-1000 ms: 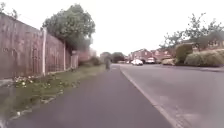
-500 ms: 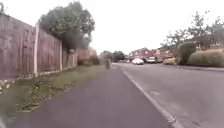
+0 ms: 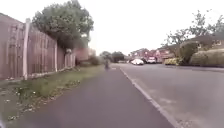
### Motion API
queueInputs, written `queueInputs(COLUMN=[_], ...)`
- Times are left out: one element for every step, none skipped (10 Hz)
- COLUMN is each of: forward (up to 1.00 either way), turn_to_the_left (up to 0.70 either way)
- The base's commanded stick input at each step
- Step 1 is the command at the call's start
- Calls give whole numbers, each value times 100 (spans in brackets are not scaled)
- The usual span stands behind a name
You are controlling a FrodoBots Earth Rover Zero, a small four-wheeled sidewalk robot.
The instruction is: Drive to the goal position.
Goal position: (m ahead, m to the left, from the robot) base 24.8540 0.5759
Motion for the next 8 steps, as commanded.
queueInputs(forward=[100, 100, 100, 100, 100, 100, 100, 100], turn_to_the_left=[0, 0, 0, 0, 0, 0, 0, 0])
